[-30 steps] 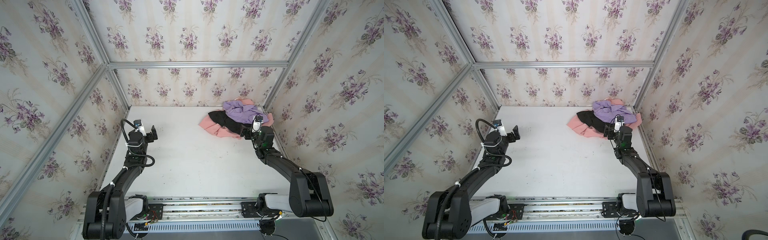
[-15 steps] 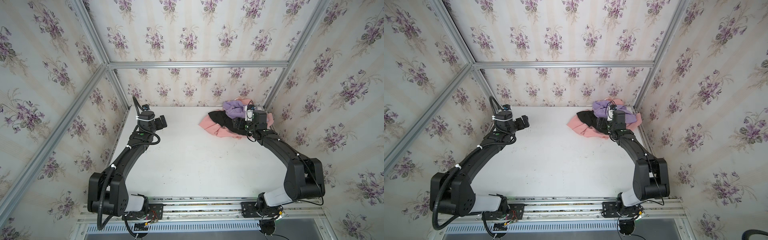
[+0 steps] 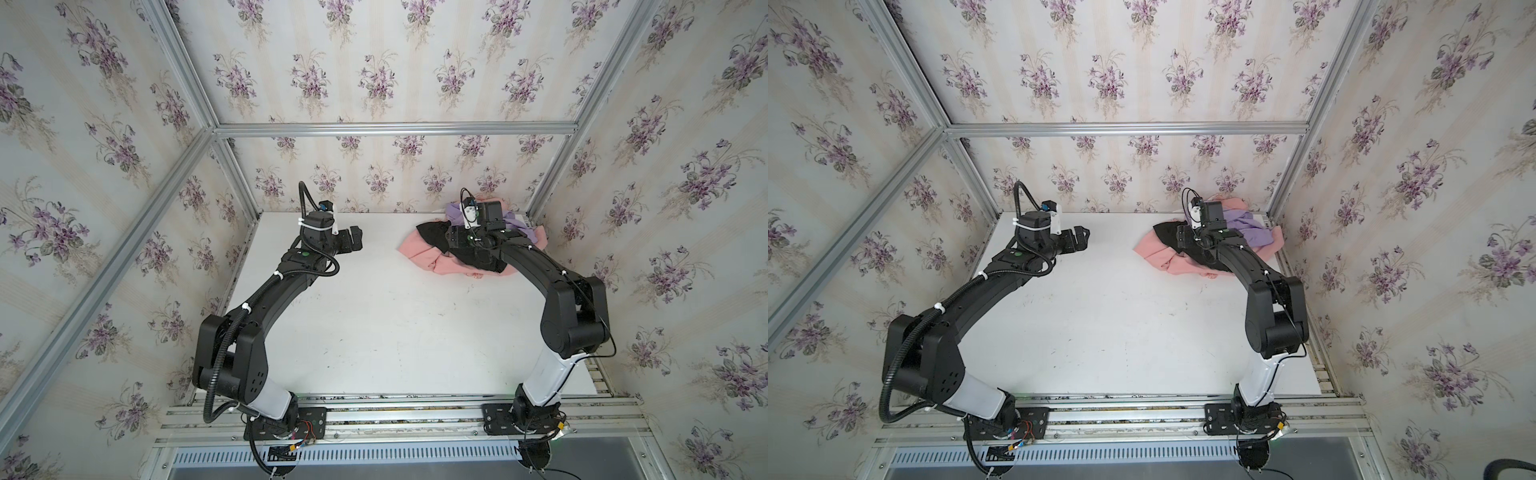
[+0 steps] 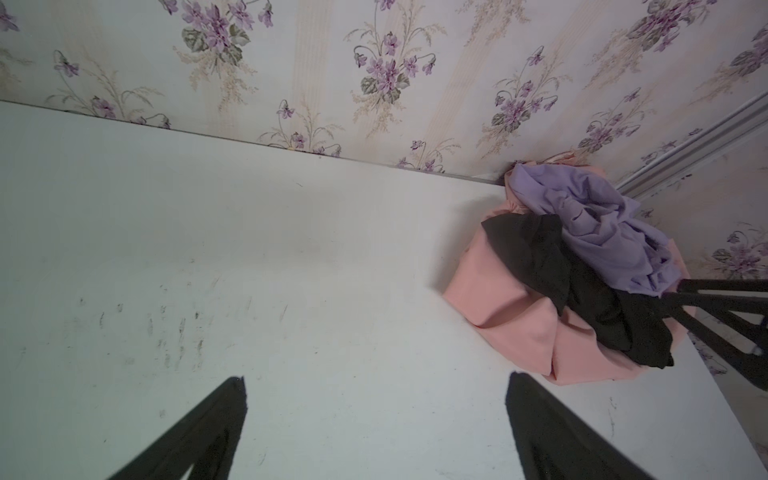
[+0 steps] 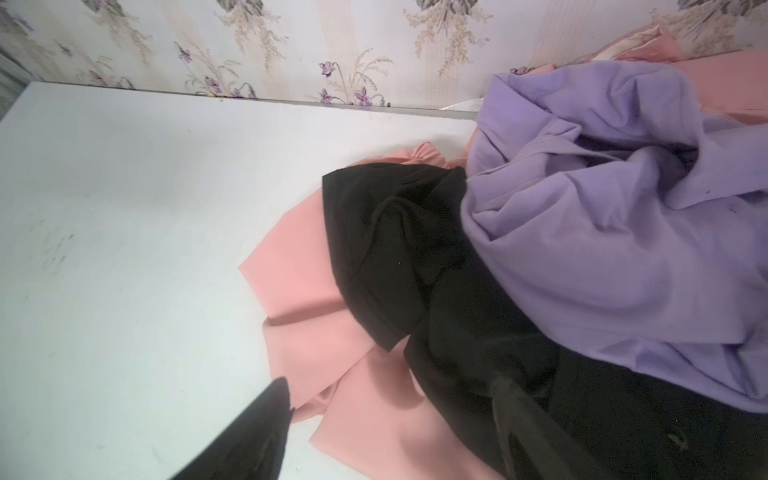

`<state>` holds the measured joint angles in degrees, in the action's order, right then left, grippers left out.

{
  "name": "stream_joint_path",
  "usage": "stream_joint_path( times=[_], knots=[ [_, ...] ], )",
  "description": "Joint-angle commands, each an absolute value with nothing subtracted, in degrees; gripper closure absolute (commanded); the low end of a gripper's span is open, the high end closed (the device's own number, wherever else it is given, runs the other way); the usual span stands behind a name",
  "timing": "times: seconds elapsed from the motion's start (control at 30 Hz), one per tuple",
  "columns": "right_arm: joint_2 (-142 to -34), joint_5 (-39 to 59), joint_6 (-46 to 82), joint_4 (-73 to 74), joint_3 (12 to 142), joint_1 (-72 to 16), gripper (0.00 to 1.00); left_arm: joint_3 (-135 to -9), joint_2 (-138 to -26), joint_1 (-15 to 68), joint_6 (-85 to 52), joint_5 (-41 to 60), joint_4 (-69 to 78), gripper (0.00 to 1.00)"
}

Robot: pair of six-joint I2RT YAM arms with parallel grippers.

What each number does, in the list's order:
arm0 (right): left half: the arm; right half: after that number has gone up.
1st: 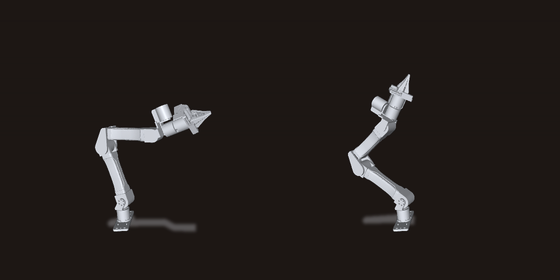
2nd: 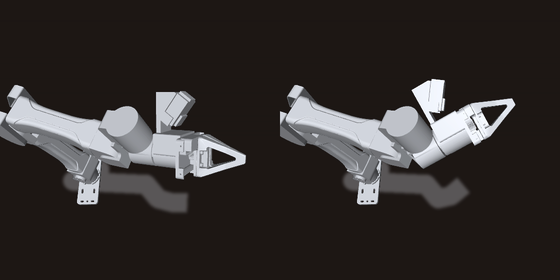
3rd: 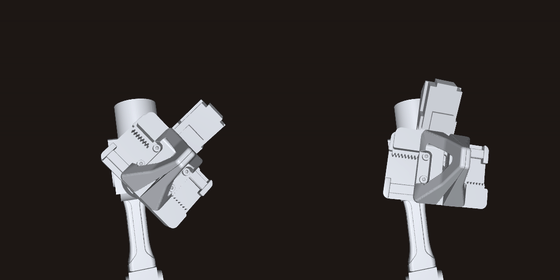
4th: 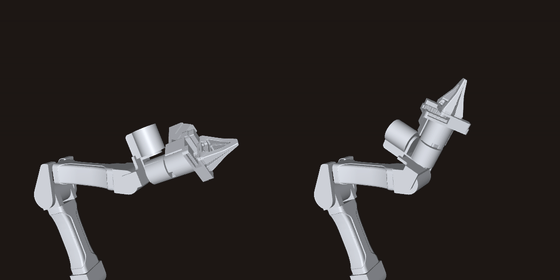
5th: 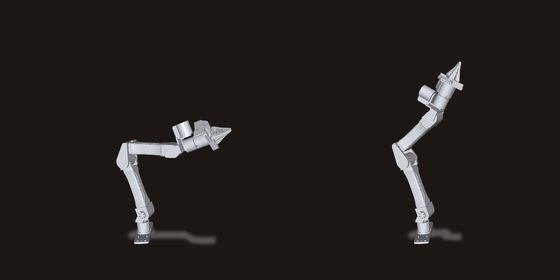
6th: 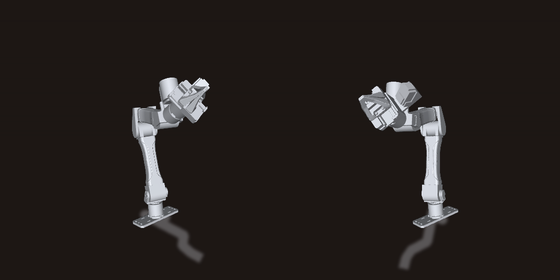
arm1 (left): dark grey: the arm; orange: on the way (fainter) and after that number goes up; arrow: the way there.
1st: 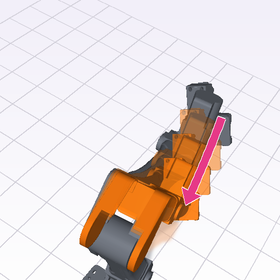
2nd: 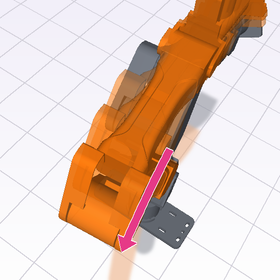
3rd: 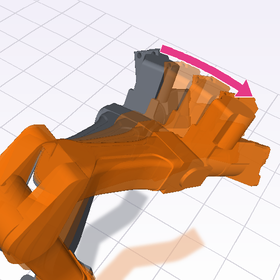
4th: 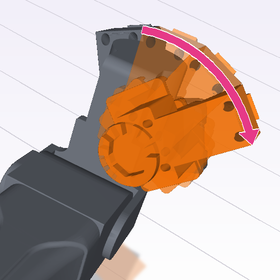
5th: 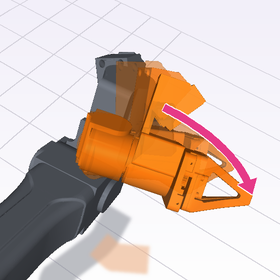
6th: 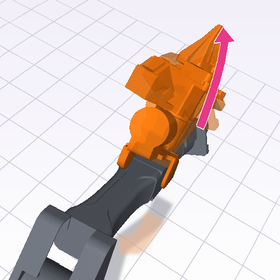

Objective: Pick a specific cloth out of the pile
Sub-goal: 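Move the right gripper onto the black shirt while the left arm rises, then close the right gripper on the black shirt's edge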

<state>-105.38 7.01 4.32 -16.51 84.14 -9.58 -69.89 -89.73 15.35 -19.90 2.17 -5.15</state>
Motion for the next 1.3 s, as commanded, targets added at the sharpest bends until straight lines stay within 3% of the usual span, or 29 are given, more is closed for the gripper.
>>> stream_joint_path(
  times=[0.0, 0.63, 1.27],
  knots=[
    [-108.55, 7.07, 3.11, -19.53, 88.65, -9.84, 0.23, -71.54, -91.28, 15.72, -21.65, 5.6, -4.99, 0.0],
    [-129.38, -1.06, 2.11, -35.25, 118.16, -12.92, 0.31, -79.01, -100.35, 16.52, -26.47, 10.29, -5.8, 0.0],
    [-143.95, -3.24, 2.87, -41.75, 134.75, -13.71, 0.35, -79.06, -102.35, 16.57, -28.78, 11.7, -5.8, 0.0]
  ],
)
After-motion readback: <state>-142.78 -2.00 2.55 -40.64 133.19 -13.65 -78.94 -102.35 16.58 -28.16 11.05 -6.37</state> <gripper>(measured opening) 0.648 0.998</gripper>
